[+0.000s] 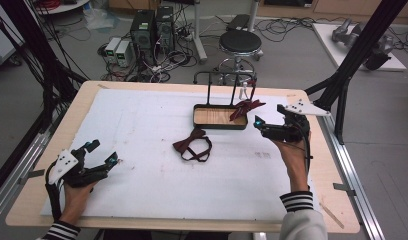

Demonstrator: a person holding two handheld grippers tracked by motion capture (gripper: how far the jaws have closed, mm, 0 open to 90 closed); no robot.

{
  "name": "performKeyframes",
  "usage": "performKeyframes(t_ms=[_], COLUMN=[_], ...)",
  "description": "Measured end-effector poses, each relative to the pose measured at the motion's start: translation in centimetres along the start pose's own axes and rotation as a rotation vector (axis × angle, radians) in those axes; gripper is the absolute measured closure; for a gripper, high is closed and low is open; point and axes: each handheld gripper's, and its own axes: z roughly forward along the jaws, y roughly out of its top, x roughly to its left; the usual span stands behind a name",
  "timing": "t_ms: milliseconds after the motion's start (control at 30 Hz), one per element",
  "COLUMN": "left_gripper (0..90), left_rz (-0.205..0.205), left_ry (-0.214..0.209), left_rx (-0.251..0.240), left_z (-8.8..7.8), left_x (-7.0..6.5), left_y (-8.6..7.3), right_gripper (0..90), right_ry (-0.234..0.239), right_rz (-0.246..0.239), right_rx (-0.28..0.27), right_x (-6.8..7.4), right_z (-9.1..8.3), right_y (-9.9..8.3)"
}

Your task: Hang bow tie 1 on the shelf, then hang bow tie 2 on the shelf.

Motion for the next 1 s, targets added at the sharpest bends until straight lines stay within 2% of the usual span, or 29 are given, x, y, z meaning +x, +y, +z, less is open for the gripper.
performKeyframes(t_ms=[100, 300, 367, 433, 633, 733, 1000], left_gripper=[18.9, 18.9, 18.9, 18.9, 18.9, 18.9, 18.9], left_rz=[0.001, 0.003, 0.003, 0.002, 0.004, 0.007, 0.007], left_ry=[0.000, 0.000, 0.000, 0.000, 0.001, 0.002, 0.001], left_rx=[0.001, 0.002, 0.001, 0.001, 0.001, 0.000, 0.001], left_z=[0.0, 0.0, 0.0, 0.0, 0.0, 0.0, 0.0], left_x=[0.0, 0.0, 0.0, 0.0, 0.0, -0.1, -0.1], left_y=[0.0, 0.0, 0.0, 0.0, 0.0, 0.0, 0.0], right_gripper=[10.2, 10.2, 10.2, 10.3, 10.3, 10.3, 10.3], right_ry=[-0.001, -0.011, -0.011, 0.002, -0.001, -0.001, 0.002], right_rz=[0.005, -0.002, -0.003, -0.009, -0.017, -0.003, 0.000], right_rx=[-0.004, -0.050, -0.041, -0.061, -0.039, -0.033, -0.037], right_x=[0.1, 0.6, 0.7, 1.1, 1.5, 1.5, 1.4], right_z=[-0.3, -1.4, -1.6, -1.8, -1.9, -2.0, -2.1], right_y=[-0.5, -2.4, -2.9, -3.5, -4.6, -5.2, -5.3])
